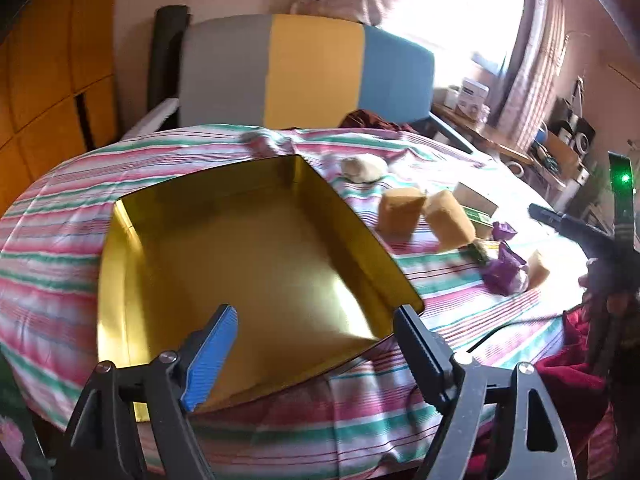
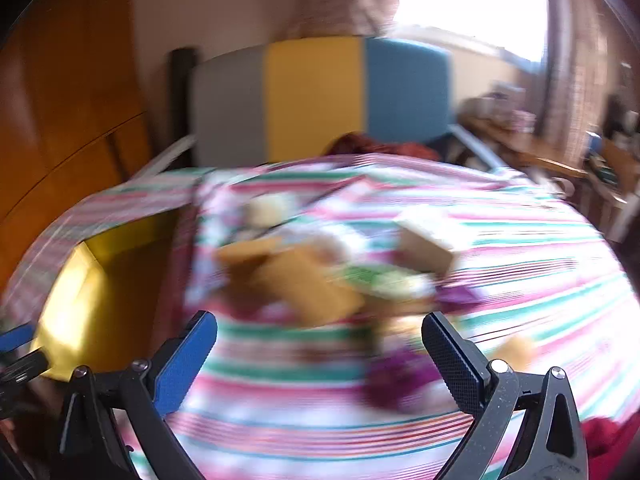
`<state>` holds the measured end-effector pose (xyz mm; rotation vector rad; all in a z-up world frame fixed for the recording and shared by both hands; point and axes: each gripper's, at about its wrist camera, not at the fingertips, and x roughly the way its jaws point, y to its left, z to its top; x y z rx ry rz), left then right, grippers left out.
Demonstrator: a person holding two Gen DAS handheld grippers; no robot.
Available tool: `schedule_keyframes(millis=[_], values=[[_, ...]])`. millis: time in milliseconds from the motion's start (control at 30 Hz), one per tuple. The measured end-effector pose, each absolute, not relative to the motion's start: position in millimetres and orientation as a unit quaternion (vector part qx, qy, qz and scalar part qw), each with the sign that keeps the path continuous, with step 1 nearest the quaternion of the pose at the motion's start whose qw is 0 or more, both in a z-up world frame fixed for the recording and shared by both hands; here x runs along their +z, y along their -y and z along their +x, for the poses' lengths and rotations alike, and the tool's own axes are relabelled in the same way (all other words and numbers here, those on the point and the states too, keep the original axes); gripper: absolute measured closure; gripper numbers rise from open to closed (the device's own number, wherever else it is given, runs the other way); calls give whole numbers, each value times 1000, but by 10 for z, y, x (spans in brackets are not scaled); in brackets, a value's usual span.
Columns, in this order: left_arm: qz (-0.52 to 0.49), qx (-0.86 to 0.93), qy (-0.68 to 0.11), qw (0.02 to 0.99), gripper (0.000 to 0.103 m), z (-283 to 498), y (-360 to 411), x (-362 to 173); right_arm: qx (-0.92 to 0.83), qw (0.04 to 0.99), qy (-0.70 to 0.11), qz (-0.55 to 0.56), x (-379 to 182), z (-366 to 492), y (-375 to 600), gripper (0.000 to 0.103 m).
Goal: Organize objects
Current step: 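Reach the left gripper toward the yellow sponge and grasp it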
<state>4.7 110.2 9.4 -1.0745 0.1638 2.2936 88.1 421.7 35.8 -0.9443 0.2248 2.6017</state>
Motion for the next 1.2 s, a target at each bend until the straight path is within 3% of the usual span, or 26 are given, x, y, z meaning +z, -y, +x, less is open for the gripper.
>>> schedule_keyframes(millis=[167,333,433,567,800,1200], values=[[-432,840,-69,320,22,-45,-1433,104,904,252,-116,-324,364,1186,-5014,0],[-444,816,-77,361,22,-78,-1867,112,881,284,-254,-281,324,1548,-5560,0],[-452,805,-74,378,23,-138,-2163,118,872,289,-286,-272,316,1627,-5688,0],[-480,777,-51,404,23,-247,-2537,45,869,279,-307,-270,296,1631,-5717,0],[-491,773,-59,398,34,-405,-3044,-191,868,249,-323,-282,238,1557,-5714,0],[-520,765,10,381,32,-750,-3402,-614,866,226,-342,-286,193,1530,-5732,0]])
